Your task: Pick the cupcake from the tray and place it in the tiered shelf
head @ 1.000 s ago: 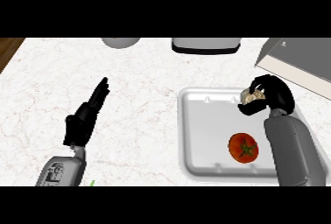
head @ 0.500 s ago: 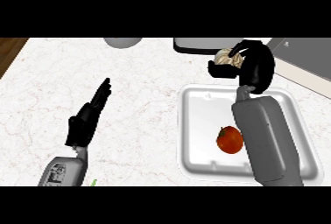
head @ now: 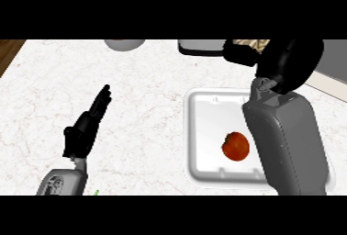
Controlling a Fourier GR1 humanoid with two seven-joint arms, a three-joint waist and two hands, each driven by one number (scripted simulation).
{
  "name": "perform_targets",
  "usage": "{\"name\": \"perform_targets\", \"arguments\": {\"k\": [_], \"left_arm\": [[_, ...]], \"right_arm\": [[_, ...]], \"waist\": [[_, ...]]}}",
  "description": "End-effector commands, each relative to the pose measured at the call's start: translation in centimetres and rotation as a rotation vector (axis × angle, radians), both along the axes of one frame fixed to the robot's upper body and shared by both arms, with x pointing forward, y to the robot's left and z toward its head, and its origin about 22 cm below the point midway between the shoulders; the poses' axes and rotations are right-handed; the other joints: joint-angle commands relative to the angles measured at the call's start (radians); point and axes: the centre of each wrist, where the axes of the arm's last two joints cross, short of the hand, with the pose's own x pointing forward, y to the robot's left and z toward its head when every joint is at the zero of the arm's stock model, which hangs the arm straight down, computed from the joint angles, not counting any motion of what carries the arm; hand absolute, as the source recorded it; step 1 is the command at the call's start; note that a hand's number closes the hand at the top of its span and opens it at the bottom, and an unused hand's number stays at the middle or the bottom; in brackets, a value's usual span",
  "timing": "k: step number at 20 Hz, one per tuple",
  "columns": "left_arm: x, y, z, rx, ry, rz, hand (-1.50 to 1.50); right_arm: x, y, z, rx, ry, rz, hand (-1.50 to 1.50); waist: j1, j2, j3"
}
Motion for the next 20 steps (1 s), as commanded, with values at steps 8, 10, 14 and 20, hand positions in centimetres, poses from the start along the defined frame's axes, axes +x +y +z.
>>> {"name": "perform_targets", "arguments": {"k": [8, 10, 14, 20], "left_arm": [[-1.2, 0.7, -1.3, 0.006, 0.003, 0.000, 0.00], [-0.1, -1.8, 0.5, 0.013, 0.004, -0.004, 0.00], [-1.0, 0.5, 0.5, -0.013, 0.017, -0.029, 0.00], [2.6, 0.5, 0.5, 0.014, 0.001, -0.005, 0.00]], "right_arm": [[-1.7, -3.9, 8.5, -0.069, -0.083, -0.246, 1.50], [-1.6, -4.2, 7.5, -0.068, -0.087, -0.252, 1.50], [0.1, -5.5, 8.9, -0.069, -0.119, -0.292, 1.50], [-0.3, -8.7, 11.1, -0.121, -0.137, -0.359, 1.50]], "waist": [[0.005, 0.004, 0.001], [0.005, 0.005, 0.001], [0.014, 0.006, 0.001], [0.001, 0.008, 0.001]]}}
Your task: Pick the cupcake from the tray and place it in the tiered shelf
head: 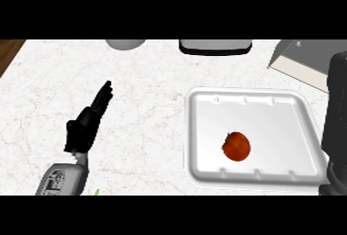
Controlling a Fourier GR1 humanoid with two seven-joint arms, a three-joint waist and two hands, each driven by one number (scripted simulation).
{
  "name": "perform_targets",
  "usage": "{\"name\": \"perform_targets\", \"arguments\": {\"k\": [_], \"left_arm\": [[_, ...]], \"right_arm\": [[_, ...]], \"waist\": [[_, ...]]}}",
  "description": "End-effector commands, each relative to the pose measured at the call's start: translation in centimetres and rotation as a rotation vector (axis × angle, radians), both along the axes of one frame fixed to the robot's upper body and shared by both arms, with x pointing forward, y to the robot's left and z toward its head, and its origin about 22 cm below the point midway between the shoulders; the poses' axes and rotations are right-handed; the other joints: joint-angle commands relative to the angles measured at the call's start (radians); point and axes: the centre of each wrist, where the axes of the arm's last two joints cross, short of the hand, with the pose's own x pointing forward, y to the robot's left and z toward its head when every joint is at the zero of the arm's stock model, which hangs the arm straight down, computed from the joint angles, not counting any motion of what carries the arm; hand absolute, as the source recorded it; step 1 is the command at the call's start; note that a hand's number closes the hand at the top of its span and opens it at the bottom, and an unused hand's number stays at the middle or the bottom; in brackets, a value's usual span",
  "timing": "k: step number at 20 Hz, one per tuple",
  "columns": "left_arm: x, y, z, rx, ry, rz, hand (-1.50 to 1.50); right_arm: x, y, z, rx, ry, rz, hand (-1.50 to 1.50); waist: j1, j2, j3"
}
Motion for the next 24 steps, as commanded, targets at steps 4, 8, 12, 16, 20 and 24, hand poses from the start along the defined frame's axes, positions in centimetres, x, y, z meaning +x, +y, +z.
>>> {"name": "perform_targets", "arguments": {"k": [4, 8, 12, 16, 20, 24], "left_arm": [[-0.6, -0.5, 2.7, -0.008, -0.008, -0.015, 0.00], [-1.0, -0.2, -1.0, 0.004, 0.004, 0.013, 0.00], [-0.2, -1.0, 1.0, -0.005, -0.007, -0.004, 0.00], [-0.3, -0.9, -1.1, -0.008, -0.007, 0.003, 0.00], [-1.2, -1.1, -0.3, 0.008, -0.022, 0.004, 0.00], [-0.5, -1.4, 0.1, -0.009, -0.017, -0.013, 0.00]], "right_arm": [[1.7, -2.3, 2.2, -0.017, 0.009, -0.075, 1.50], [0.7, -4.7, 3.6, -0.104, 0.049, -0.091, 1.50], [3.6, -8.8, 0.3, -0.118, 0.022, -0.118, 1.50], [5.9, -7.4, -2.4, -0.179, 0.051, -0.168, 1.50], [6.7, -10.6, -2.0, -0.277, 0.087, -0.126, 1.50], [6.2, -14.5, -3.7, -0.226, 0.030, -0.179, 1.50]], "waist": [[0.011, -0.001, 0.000], [0.001, -0.001, 0.000], [0.009, 0.003, 0.000], [0.013, 0.006, 0.000], [0.018, 0.005, 0.000], [0.009, 0.003, 0.001]]}}
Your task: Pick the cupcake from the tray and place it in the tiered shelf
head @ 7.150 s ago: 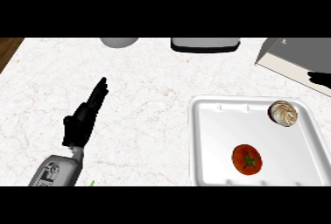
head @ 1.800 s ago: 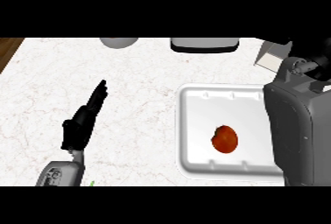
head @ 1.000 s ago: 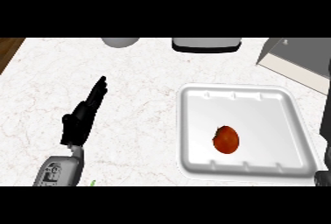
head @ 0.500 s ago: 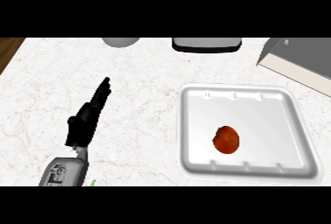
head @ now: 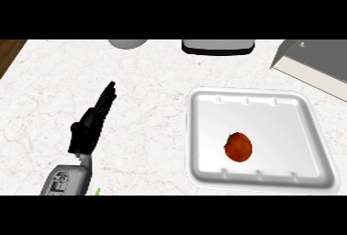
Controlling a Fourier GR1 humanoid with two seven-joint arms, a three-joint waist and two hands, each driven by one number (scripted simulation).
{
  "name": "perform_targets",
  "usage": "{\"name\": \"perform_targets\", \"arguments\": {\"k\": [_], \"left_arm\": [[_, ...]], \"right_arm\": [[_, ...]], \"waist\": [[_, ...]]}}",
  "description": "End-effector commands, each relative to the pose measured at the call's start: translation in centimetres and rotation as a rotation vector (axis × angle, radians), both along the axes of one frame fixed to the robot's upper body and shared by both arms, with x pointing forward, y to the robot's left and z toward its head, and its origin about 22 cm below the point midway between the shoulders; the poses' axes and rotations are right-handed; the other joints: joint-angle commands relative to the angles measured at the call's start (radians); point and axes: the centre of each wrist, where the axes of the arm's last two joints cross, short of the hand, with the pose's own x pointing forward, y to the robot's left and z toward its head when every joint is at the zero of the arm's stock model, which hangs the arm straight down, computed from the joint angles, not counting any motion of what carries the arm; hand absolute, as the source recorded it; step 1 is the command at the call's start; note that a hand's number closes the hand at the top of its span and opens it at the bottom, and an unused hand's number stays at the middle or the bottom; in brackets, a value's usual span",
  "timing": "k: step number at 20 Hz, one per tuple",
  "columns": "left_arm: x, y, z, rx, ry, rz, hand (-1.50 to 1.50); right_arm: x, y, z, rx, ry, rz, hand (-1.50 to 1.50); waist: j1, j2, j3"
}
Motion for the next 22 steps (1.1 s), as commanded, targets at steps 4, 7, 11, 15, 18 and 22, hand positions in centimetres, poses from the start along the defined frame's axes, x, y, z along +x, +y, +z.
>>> {"name": "perform_targets", "arguments": {"k": [4, 7, 11, 15, 18, 22], "left_arm": [[0.3, -0.3, 1.4, 0.003, 0.003, -0.014, 0.00], [-0.3, 0.7, -0.6, -0.002, -0.015, 0.000, 0.00], [0.0, 0.3, 1.3, 0.006, 0.008, 0.004, 0.00], [0.2, 1.9, -1.5, -0.021, 0.002, -0.001, 0.00], [0.4, -1.6, 0.1, -0.019, -0.011, -0.003, 0.00], [-0.5, -0.8, -1.2, -0.003, 0.005, 0.005, 0.00]], "right_arm": [[0.4, -2.7, -0.2, 0.132, -0.275, 0.113, 1.50], [0.1, -4.2, -1.2, 0.142, -0.283, 0.141, 1.50], [0.5, -6.4, -0.9, 0.143, -0.273, 0.146, 1.50], [1.1, -7.1, -3.6, 0.134, -0.261, 0.157, 1.50], [0.1, -9.9, -4.0, 0.143, -0.138, -0.099, 1.50], [0.0, -10.0, -5.1, 0.172, -0.166, -0.161, -1.50]], "waist": [[0.014, 0.005, 0.002], [0.000, 0.000, 0.001], [0.006, 0.000, 0.001], [0.003, 0.003, 0.000], [-0.001, 0.002, -0.002], [0.000, -0.001, 0.000]]}}
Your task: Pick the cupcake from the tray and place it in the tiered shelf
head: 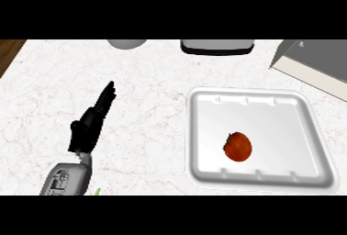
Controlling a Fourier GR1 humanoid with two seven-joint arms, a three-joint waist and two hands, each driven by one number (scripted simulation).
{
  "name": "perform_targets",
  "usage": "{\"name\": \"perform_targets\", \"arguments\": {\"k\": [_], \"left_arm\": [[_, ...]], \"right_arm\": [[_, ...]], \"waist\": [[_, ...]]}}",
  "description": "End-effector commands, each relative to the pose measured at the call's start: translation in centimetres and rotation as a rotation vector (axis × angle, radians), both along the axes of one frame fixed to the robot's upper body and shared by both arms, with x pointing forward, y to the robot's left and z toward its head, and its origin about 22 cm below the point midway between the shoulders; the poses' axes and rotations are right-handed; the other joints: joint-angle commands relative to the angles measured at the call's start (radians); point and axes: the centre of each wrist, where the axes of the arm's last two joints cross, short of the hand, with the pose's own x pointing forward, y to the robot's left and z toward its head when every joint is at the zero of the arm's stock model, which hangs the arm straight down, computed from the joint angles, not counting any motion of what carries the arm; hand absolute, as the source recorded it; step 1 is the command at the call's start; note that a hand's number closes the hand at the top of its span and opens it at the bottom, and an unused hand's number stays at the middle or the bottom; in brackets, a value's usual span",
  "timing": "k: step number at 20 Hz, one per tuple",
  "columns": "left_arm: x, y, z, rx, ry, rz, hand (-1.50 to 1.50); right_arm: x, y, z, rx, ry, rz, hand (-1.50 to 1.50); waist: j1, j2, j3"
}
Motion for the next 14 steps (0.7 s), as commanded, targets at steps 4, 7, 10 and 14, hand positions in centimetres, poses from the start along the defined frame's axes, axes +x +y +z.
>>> {"name": "perform_targets", "arguments": {"k": [4, 7, 10, 14], "left_arm": [[-0.3, 1.0, 1.2, 0.024, -0.015, 0.012, 0.00], [-1.1, -0.7, 0.3, -0.008, -0.014, 0.013, 0.00], [0.5, 1.3, -0.1, 0.007, -0.005, 0.011, 0.00], [-0.1, -0.4, 1.1, 0.013, -0.010, 0.000, 0.00]], "right_arm": [[0.0, 0.4, 0.1, 0.073, -0.049, -0.059, -1.50], [-1.7, -0.7, 0.7, 0.085, -0.111, -0.001, -1.50], [-1.8, 0.1, -0.2, 0.117, -0.182, 0.050, -1.50], [-1.3, 1.7, 3.1, 0.148, -0.192, 0.102, -1.50]], "waist": [[0.003, -0.003, 0.001], [-0.009, -0.007, 0.001], [-0.013, -0.004, 0.001], [-0.002, -0.004, 0.001]]}}
